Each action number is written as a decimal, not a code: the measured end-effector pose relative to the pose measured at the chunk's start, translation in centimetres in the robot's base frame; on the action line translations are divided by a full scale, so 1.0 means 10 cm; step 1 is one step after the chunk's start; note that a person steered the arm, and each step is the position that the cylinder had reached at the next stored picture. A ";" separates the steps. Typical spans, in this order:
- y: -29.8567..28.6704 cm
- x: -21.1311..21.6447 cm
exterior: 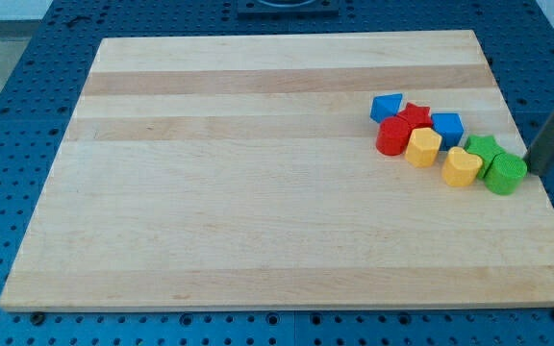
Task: Point at the blue cube
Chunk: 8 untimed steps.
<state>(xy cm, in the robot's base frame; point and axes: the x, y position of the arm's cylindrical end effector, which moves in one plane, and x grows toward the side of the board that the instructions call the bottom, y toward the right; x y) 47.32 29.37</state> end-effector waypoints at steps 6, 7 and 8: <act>-0.66 -0.67; -0.54 -0.62; -0.35 -0.48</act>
